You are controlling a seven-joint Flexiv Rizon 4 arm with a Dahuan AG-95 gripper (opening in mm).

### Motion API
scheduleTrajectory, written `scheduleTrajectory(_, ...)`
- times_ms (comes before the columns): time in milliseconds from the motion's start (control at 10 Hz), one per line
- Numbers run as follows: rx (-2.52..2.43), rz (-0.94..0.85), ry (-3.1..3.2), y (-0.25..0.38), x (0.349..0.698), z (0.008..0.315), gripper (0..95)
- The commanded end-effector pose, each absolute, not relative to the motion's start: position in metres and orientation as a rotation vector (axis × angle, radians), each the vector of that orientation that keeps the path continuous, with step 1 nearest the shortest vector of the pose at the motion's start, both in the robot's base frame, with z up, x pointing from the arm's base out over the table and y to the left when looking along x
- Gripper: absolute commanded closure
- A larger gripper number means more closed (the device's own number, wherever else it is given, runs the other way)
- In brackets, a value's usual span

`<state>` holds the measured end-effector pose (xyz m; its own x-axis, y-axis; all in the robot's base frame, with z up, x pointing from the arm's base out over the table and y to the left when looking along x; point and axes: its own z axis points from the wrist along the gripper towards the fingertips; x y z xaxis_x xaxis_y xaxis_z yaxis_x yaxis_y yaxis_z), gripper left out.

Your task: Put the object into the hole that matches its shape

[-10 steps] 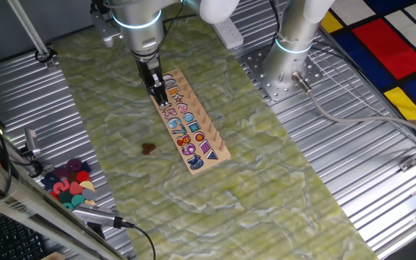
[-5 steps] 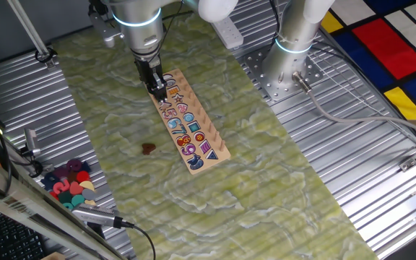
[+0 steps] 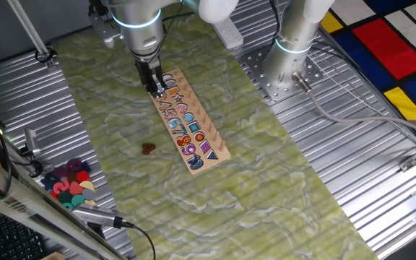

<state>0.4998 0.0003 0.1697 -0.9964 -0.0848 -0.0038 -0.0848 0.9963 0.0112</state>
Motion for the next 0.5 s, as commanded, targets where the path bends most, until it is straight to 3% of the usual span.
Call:
scheduleTrajectory(100,-0.146,0.023,3.137,0.001,0.500,0.170,95.0)
scheduleTrajectory(500,-0.141,0.023,3.135,0.014,0.507,0.155,95.0)
